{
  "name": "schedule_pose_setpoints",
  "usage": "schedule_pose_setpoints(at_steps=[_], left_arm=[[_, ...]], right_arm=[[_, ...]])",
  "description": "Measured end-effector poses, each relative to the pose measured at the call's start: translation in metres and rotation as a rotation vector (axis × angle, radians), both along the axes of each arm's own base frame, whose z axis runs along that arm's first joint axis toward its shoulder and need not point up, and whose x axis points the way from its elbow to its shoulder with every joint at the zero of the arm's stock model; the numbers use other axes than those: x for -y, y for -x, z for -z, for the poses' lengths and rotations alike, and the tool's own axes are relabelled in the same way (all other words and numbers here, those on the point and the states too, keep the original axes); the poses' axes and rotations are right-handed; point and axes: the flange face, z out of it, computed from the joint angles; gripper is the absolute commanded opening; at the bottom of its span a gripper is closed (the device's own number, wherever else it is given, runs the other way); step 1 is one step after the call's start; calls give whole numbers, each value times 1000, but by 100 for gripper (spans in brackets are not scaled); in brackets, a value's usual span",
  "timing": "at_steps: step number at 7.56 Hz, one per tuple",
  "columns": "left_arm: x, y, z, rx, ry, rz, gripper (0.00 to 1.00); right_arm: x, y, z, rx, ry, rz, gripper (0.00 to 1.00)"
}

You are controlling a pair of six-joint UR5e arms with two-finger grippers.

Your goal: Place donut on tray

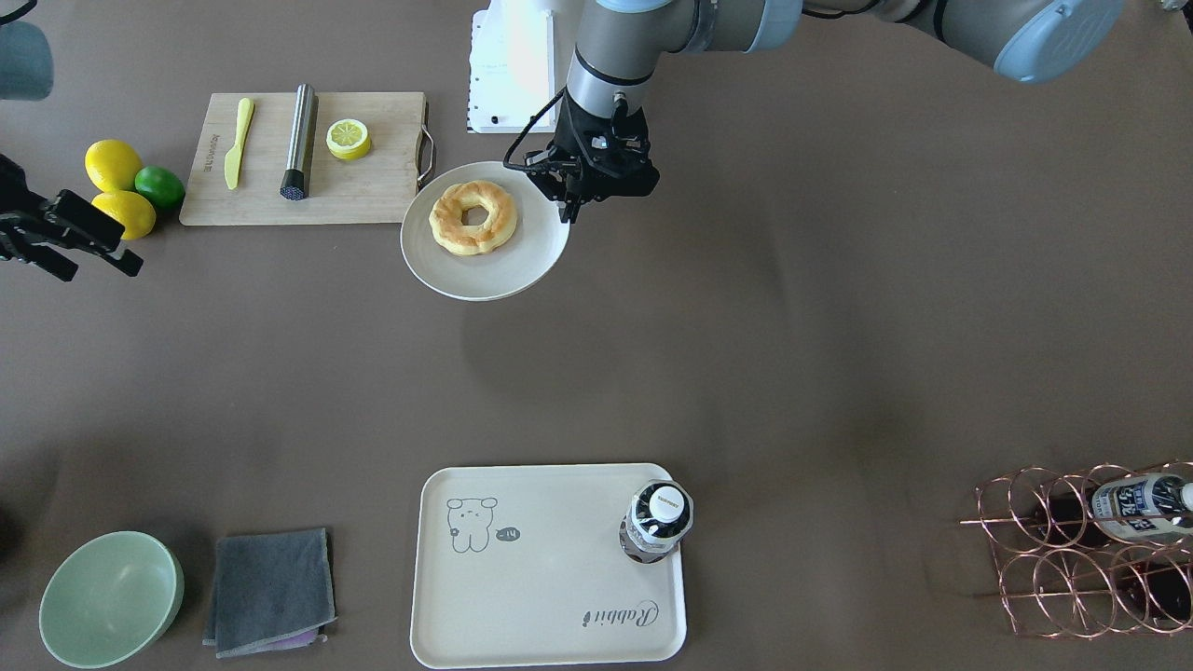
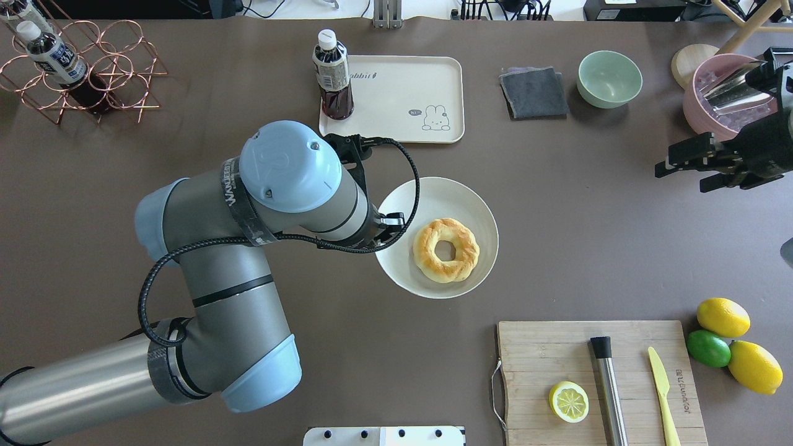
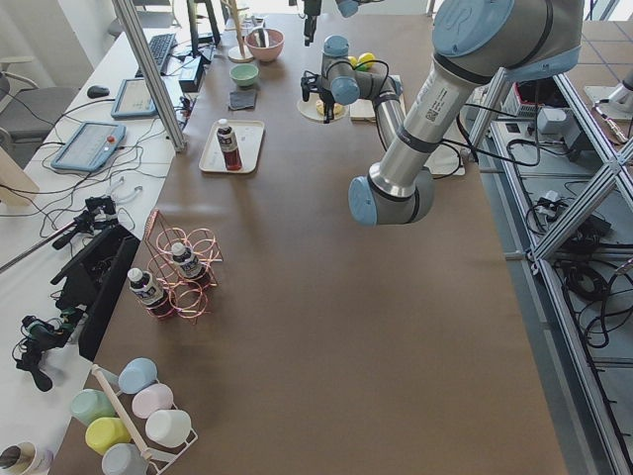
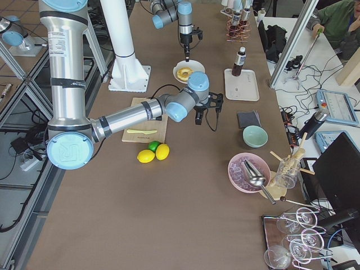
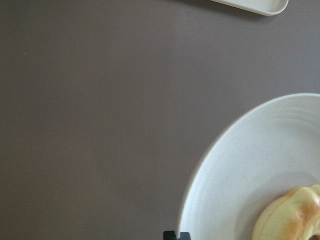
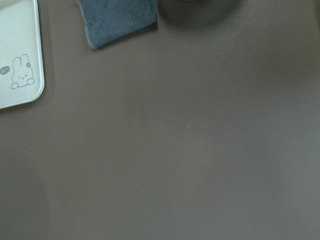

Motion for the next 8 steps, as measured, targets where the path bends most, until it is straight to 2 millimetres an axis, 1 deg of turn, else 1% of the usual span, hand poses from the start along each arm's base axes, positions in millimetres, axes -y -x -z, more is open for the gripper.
schedule_pose_setpoints(at_steps=[1,2,3,4,5,6,8], left_arm=[[-5,-7,4,2,-5,7,0],[-7,-12,8,3,-5,12,0],[-7,-18,12,3,-4,16,0],[-5,-24,19,2,3,21,0],[-2,-29,26,-1,12,28,0],[-1,-32,31,-3,17,32,0],[0,-33,35,-7,19,35,0]], right_arm=[[-11,31,28,26,30,-15,84],[-20,63,58,57,67,-35,76],[-31,96,83,81,94,-55,60],[-41,123,102,97,114,-72,44],[-49,137,109,104,130,-77,38],[-55,147,111,106,145,-76,37],[-64,158,111,103,160,-66,38]])
